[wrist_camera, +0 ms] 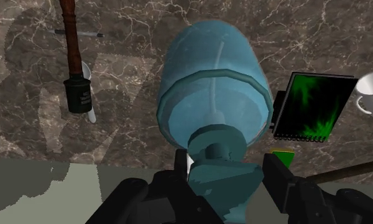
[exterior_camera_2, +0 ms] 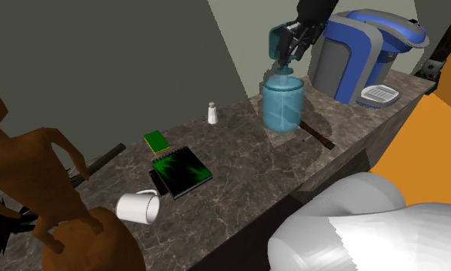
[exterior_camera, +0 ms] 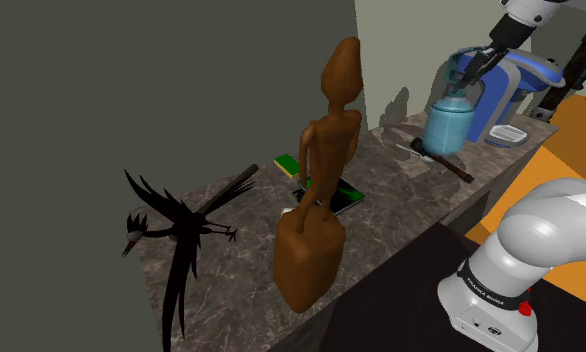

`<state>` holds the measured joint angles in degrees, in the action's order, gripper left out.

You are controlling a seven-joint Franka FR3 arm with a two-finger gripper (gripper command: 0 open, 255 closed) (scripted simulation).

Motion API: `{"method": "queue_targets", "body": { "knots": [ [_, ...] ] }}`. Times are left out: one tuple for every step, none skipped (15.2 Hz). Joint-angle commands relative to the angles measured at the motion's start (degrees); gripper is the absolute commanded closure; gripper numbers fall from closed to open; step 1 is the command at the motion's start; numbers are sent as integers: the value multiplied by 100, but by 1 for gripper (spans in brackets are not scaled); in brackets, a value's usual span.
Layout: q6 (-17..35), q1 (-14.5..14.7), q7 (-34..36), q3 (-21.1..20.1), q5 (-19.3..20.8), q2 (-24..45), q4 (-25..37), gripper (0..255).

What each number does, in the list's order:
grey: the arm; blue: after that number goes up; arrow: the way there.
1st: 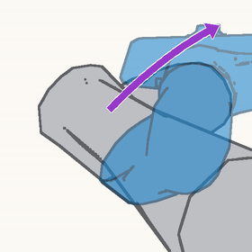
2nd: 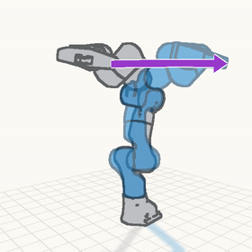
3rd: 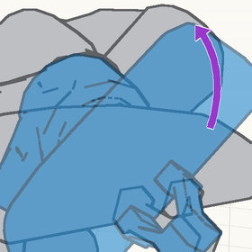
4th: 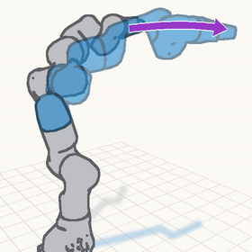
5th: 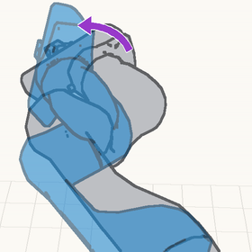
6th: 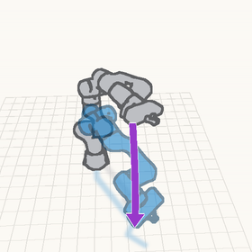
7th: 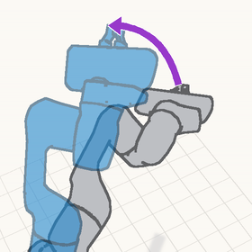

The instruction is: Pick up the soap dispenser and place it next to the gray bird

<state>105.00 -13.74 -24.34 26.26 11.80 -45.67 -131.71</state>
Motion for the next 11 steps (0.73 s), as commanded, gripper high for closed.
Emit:
{"method": "queue_targets", "body": {
  "knots": [
    [-138,21,-2,-24,-28,37,180,255],
    [-206,32,-1,-37,-43,59,270,255],
    [-274,44,0,-49,-58,82,361,255],
    [-342,55,1,-61,-72,106,452,255],
    [-410,67,2,-72,-87,131,545,255],
    [-478,78,2,-83,-101,157,639,255],
    [-545,90,2,-93,-115,184,733,255],
    [-613,102,2,-103,-129,213,829,255],
    [-681,114,2,-112,-143,242,926,255],
    [-749,126,2,-120,-157,273,1024,255],
    [-816,138,1,-128,-171,304,1122,255]
  ]
}}
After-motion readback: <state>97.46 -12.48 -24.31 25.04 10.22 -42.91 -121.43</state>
